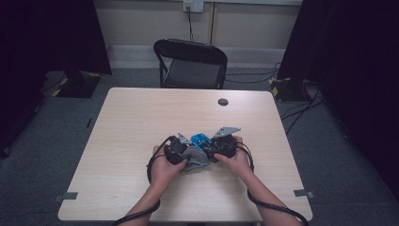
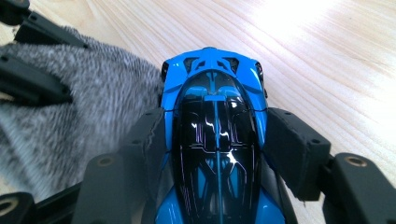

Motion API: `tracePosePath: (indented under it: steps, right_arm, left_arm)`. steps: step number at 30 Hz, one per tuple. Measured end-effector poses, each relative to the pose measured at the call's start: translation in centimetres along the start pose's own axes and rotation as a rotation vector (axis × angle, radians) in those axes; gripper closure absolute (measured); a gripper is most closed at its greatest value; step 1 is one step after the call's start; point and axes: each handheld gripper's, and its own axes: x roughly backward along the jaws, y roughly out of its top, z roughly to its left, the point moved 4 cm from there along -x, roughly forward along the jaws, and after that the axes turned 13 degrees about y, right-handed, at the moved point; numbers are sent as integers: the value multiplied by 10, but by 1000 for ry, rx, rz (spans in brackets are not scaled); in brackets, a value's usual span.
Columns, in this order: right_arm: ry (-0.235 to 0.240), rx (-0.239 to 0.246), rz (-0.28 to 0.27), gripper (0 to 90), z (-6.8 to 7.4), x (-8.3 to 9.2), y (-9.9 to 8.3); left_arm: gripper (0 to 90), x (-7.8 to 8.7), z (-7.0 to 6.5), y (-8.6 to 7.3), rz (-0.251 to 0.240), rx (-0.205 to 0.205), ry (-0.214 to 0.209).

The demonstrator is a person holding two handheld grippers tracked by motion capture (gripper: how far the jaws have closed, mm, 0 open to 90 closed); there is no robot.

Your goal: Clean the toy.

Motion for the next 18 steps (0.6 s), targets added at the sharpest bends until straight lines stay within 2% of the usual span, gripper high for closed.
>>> tracePosePath:
  steps: [3, 12, 13, 18]
  right_arm:
    - [0, -3, -4, 393, 0, 0, -1]
    - [0, -3, -7, 393, 0, 0, -1]
    - [0, -3, -8, 393, 0, 0, -1]
    - [1, -4, -10, 393, 0, 1, -2]
  left_arm:
    - [687, -1, 4, 0, -3, 22, 0]
    - [689, -2, 11, 0, -1, 33, 12]
    - [691, -2, 15, -1, 2, 34, 30]
    - [692, -3, 22, -4, -3, 68, 18]
